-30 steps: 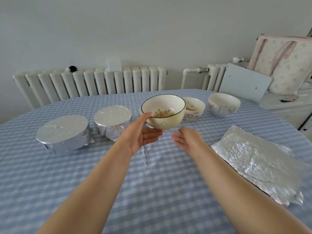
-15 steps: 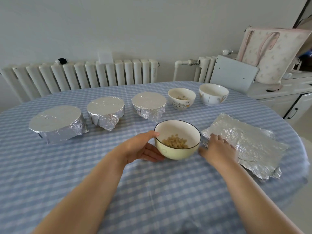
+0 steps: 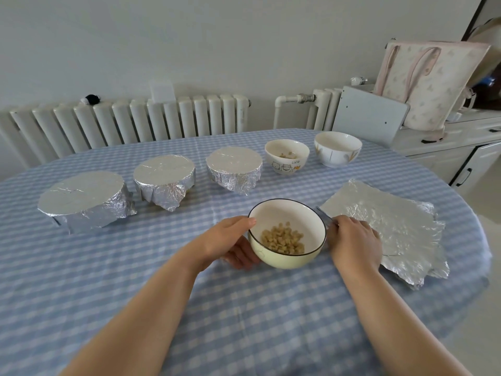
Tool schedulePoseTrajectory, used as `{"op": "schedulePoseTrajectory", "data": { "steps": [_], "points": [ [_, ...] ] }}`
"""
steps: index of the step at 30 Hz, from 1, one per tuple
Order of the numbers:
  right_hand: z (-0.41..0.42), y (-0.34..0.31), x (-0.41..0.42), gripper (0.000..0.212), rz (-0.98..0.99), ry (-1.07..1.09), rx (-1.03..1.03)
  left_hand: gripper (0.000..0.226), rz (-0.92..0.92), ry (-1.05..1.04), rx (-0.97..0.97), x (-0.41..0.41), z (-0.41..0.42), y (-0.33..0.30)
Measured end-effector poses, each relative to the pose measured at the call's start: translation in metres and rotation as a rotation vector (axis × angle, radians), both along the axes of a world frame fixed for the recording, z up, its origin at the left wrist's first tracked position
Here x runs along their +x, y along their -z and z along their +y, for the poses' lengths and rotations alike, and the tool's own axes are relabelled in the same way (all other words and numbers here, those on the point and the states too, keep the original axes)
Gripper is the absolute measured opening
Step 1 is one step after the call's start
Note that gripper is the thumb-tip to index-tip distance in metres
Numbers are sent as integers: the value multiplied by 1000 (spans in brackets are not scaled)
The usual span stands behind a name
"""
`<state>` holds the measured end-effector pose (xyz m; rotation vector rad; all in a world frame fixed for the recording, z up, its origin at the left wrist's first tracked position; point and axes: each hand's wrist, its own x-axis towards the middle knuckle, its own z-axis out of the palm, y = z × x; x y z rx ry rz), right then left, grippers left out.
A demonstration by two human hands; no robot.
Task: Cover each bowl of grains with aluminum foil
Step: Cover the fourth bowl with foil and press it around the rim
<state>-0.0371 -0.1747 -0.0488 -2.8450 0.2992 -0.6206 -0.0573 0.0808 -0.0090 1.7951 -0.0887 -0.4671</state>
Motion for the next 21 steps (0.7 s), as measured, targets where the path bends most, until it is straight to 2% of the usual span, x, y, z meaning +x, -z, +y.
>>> {"op": "schedulePoseTrajectory", "data": {
  "steps": [6, 10, 14, 18, 21],
  "points": [
    [2, -5, -1, 16, -286, 7, 174, 42, -84, -26, 8, 3, 1, 5],
    [6, -8, -6, 7, -443, -26, 190, 43, -89, -42, 12, 3, 0, 4],
    [4, -10, -5, 12, -589, -43, 208, 44, -109, -69, 22, 2, -2, 3],
    [12, -26, -23, 22, -816, -324, 201, 43, -220, -103, 90, 4, -3, 3],
    [29, -41, -44, 25, -766, -593, 221, 45, -236, -124, 112, 6, -1, 4]
  ]
}}
